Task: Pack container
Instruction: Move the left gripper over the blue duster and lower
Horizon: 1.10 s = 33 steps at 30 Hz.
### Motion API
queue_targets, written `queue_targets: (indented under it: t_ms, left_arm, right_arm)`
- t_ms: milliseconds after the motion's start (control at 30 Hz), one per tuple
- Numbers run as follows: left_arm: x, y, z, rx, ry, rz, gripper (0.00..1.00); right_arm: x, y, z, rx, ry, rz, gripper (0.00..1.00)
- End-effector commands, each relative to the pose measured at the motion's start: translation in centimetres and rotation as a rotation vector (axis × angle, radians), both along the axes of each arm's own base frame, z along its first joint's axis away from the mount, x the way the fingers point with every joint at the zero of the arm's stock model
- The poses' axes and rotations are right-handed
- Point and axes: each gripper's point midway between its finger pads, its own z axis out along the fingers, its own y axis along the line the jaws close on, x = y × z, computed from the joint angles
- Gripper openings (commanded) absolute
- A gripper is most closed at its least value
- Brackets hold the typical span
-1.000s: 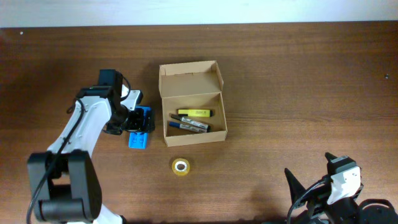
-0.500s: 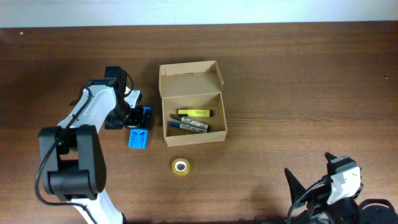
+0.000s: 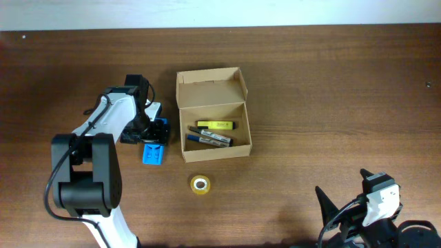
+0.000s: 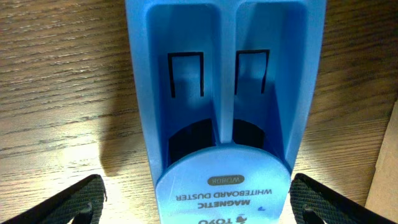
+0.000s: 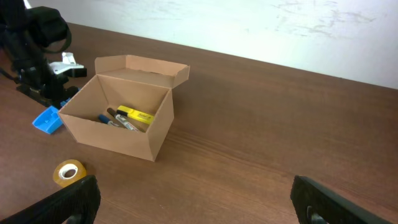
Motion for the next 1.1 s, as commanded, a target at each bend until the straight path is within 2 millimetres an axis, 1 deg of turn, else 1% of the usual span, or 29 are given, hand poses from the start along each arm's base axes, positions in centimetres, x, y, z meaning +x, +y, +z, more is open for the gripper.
queue_targets:
  t_ms: [0, 100, 200, 233, 267, 333, 433, 533, 700, 1067]
  left_arm:
    - [0.3, -0.1, -0.3, 0.010, 0.004, -0.025, 0.92]
    - [0.3, -0.4, -0.5, 0.014, 0.010, -0.034, 0.92]
    - [-0.1, -1.1, -1.2, 0.014, 0.033, -0.056, 0.92]
    - [-0.1, -1.3, -1.4, 0.014, 0.038, -0.060, 0.90]
    - [-0.2, -1.4, -1.5, 0.015, 0.040, -0.063, 0.84]
    - [-0.2, -1.6, -1.5, 0.015, 0.039, -0.065, 0.78]
    - [-0.2, -1.7, -1.5, 0.012, 0.040, -0.060, 0.72]
    - [-0.2, -1.7, -1.5, 0.013, 0.040, -0.056, 0.69]
    - [-0.2, -1.7, -1.4, 0.015, 0.040, -0.026, 0.59]
    - [0.2, -1.7, -1.2, 0.015, 0.029, -0.003, 0.57]
  right_arm:
    - [0.1, -0.3, 0.1, 0.008, -0.003, -0.022, 0.99]
    - [0.1, -0.3, 0.1, 0.008, -0.003, -0.022, 0.99]
    - [0.1, -0.3, 0.1, 0.008, -0.003, -0.022, 0.99]
    - [0.1, -0.3, 0.1, 0.008, -0.003, -0.022, 0.99]
    - [0.1, -0.3, 0.1, 0.008, -0.003, -0.022, 0.99]
    - [0.1, -0.3, 0.1, 0.008, -0.003, -0.022, 0.99]
    - [0.1, -0.3, 0.1, 0.009, -0.003, -0.022, 0.99]
    - [0.1, -0.3, 0.1, 0.008, -0.003, -0.022, 0.99]
    - [0.1, -0.3, 0.1, 0.008, -0.003, -0.022, 0.99]
    - [0.1, -0.3, 0.1, 0.008, -0.003, -0.022, 0.99]
